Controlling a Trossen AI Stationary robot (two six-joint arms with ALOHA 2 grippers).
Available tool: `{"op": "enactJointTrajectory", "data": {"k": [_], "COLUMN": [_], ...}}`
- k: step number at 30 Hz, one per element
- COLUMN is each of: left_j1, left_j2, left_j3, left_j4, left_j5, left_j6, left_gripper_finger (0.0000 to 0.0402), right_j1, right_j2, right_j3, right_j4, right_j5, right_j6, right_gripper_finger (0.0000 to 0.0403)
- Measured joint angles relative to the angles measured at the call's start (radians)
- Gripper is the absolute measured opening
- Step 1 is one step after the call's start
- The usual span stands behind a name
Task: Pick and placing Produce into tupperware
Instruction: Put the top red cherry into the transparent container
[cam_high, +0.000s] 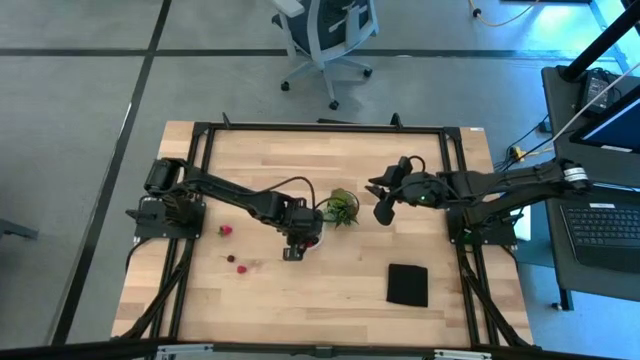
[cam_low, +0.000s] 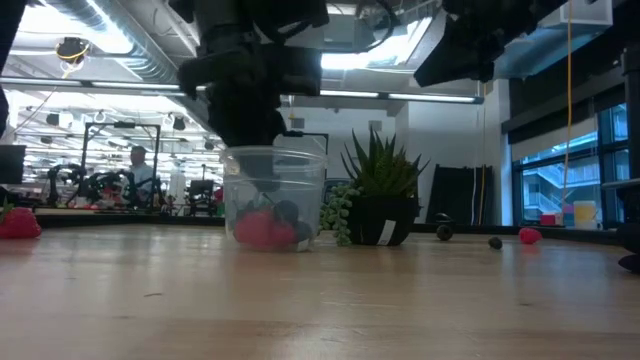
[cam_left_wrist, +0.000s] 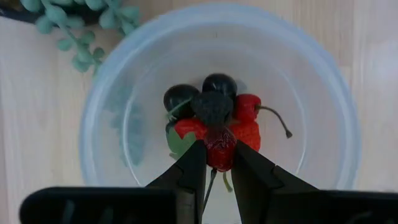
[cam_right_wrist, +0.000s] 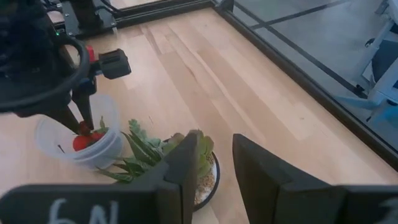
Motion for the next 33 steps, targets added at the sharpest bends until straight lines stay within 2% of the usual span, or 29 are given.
{"op": "enactJointTrajectory", "data": {"k": [21,33], "left_j1": [0.004,0.004], "left_j2": [-0.007,-0.010], "left_j3": [0.000,0.001], "left_j4": [0.011,0.003], "left_j5": [-0.006,-0.006], "left_j6": [0.032,0.032], "left_gripper_finger": [0.0060,0.0137], "right_j1": [0.000,0.000], "right_j2": [0.008,0.008], "right_j3": [0.000,0.000], "right_j4": [0.003,0.003], "right_j5": [0.001,0.002], "right_j6": [-0.003,-0.003], "right_gripper_finger": [0.0103,0.0103]}}
